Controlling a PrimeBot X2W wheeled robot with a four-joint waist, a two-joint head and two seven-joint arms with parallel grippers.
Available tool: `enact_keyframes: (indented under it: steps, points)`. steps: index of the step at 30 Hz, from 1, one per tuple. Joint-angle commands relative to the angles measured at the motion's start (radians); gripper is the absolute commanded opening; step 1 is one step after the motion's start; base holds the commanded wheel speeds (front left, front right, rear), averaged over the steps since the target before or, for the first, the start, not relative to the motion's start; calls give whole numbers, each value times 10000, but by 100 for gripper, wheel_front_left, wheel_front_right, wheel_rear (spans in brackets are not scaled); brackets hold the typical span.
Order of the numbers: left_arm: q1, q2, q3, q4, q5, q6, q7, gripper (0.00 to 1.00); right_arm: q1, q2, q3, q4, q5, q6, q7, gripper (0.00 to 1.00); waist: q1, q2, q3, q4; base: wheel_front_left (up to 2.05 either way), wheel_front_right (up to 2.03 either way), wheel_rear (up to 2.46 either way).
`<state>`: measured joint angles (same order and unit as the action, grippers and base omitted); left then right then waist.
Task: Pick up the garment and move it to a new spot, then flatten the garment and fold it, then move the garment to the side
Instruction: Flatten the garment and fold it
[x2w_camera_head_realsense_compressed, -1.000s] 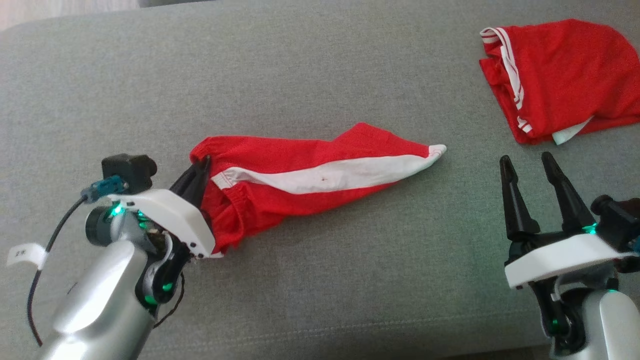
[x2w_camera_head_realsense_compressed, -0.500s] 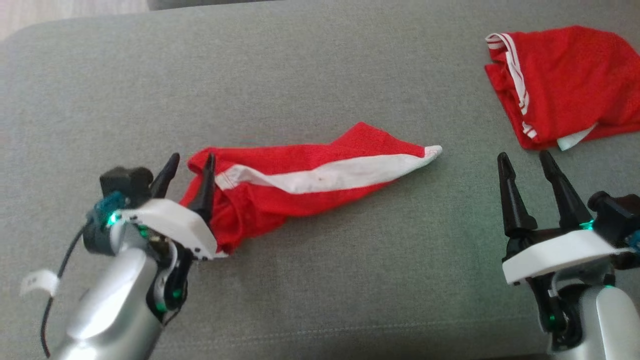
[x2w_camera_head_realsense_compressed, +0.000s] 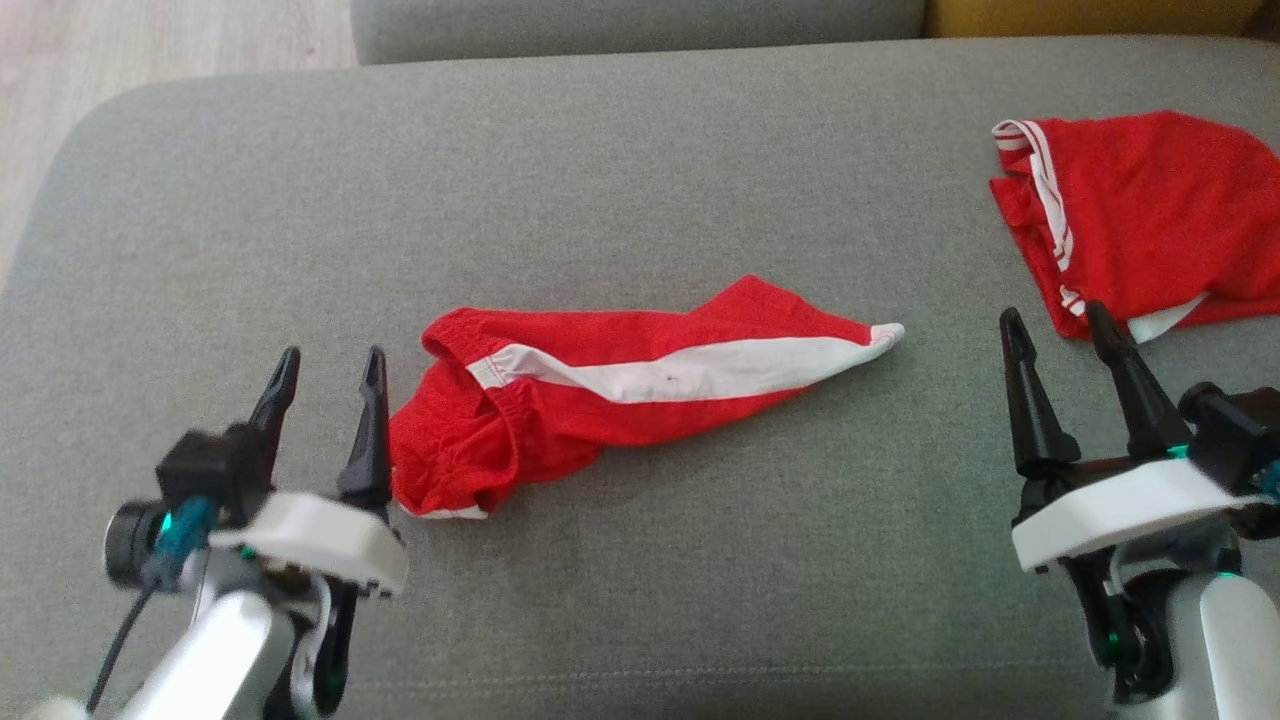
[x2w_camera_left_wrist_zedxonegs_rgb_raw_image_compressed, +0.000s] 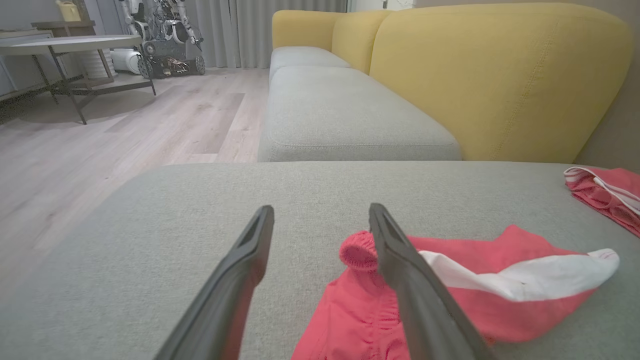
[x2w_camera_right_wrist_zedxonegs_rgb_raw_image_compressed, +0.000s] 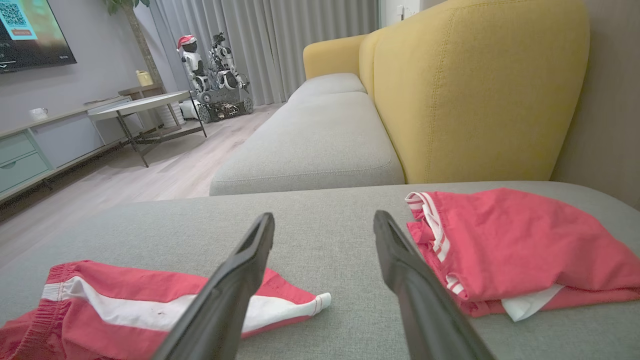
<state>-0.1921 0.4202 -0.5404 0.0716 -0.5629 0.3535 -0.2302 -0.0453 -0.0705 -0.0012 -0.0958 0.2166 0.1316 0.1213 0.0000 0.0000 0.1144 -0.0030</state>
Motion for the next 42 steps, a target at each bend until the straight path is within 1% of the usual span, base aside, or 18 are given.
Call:
enact_keyframes:
  steps: [1,6,9,28,30,32,37,42]
  points:
    - [-76,415,474,-522,148,196,-70,100,-60,-141,248,-411,-85,-9,53,100,0,0,-87,30,0,0,0]
    - [671,656,564,-1286,200,718,59,100,63,-190,267,-513,-147,-9,169,100,0,0,-241,93,0,0,0]
    - [905,699,556,-1564,199,859,104,100,127,-212,262,-552,-150,-9,202,100,0,0,-300,126,0,0,0]
    - [852,764,436,-1882,130,828,267,100,222,-119,202,-719,-95,-9,308,100,0,0,-335,183,0,0,0]
    - [758,725,401,-1897,50,733,331,100,211,-107,204,-743,-99,-9,319,100,0,0,-292,181,0,0,0]
    - [510,670,308,-1880,-22,532,441,100,182,-94,207,-772,-101,-9,328,100,0,0,-204,173,0,0,0]
    - [-565,246,-146,-1382,-443,-286,1146,100,77,-66,250,-756,-84,-9,321,100,0,0,34,116,0,0,0]
    - [-1251,-348,-415,37,-1362,-1089,1999,100,-28,-48,327,-620,-119,-9,326,100,0,0,172,-155,0,0,0]
